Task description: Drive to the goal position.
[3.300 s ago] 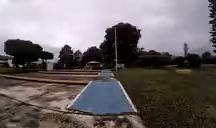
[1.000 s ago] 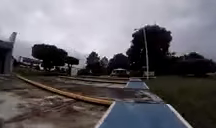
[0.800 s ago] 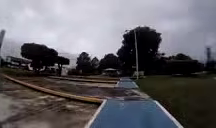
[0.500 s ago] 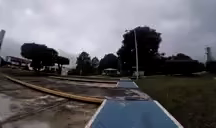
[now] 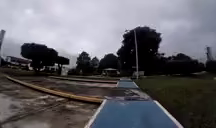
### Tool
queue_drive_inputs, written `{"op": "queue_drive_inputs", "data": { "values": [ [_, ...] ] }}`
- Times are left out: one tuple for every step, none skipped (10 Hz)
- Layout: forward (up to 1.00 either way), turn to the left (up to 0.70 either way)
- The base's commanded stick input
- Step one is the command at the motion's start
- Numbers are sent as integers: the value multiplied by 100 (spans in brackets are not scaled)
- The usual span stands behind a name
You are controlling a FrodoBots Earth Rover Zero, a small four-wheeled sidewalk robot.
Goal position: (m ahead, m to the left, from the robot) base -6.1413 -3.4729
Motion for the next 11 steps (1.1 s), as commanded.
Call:
{"op": "queue_drive_inputs", "data": {
  "values": [
    [-70,0],
    [-70,0],
    [-70,0],
    [-70,0],
    [-70,0],
    [-56,0],
    [-32,0],
    [-2,0],
    [0,0],
    [0,0],
    [0,0]
  ]
}}
